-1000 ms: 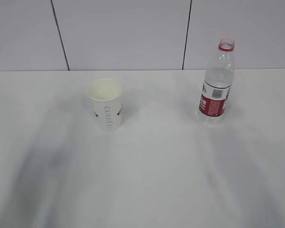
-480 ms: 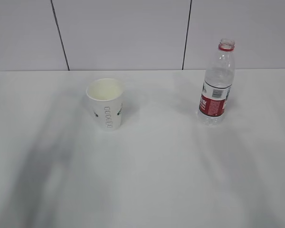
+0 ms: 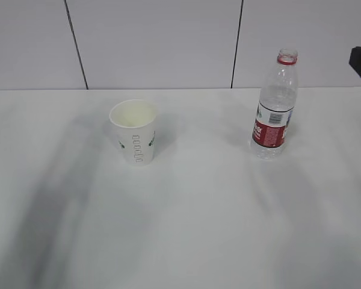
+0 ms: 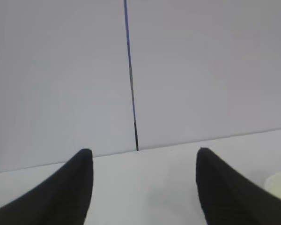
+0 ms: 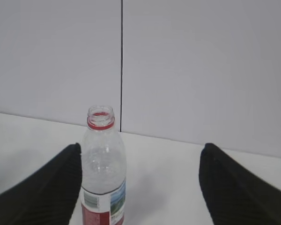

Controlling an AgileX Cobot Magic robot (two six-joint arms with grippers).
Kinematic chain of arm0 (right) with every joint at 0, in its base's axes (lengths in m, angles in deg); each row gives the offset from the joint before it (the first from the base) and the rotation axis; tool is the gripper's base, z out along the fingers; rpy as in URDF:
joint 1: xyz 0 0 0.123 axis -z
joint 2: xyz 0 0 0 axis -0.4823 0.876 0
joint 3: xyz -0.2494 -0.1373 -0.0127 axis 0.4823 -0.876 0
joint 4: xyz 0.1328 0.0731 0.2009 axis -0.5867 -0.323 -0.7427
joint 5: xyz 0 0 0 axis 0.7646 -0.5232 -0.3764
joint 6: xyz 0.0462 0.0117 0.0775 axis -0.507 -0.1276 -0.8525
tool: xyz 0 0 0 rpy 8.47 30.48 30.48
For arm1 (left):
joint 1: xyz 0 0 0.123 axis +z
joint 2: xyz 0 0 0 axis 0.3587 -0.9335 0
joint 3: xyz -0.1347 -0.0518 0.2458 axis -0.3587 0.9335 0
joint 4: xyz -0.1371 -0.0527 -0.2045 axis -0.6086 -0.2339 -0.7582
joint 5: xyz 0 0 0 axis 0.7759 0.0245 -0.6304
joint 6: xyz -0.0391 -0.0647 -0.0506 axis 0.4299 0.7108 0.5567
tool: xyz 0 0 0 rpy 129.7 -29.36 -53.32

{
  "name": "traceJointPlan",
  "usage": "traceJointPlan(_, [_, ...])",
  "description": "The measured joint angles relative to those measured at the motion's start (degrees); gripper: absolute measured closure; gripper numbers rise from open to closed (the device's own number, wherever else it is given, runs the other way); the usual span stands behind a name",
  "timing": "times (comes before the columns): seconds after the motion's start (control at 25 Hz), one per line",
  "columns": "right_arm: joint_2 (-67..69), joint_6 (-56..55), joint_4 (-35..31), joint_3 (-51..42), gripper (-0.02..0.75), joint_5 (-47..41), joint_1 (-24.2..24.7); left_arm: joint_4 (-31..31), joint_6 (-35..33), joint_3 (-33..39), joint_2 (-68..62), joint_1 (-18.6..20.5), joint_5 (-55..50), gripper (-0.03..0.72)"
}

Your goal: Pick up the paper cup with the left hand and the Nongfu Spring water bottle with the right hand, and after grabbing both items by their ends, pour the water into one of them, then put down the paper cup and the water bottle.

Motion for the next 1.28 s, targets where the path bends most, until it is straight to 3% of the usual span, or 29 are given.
traceJointPlan(0.4, [6.3,0.0,2.5,-3.5,0.153,12.4,0.0,3.8,0.0,0.5,-5.4,0.0,0.8,0.193])
traceJointPlan(1.0, [21.7,-0.9,2.7,-12.3,0.153,33.2,0.0,4.6,0.0,16.2,-15.1,0.0,27.5,0.2])
traceJointPlan(1.28, [29.2,-1.2,2.7,-18.2,0.153,44.3,0.0,10.7,0.1,20.1,-15.3,0.0,31.2,0.2])
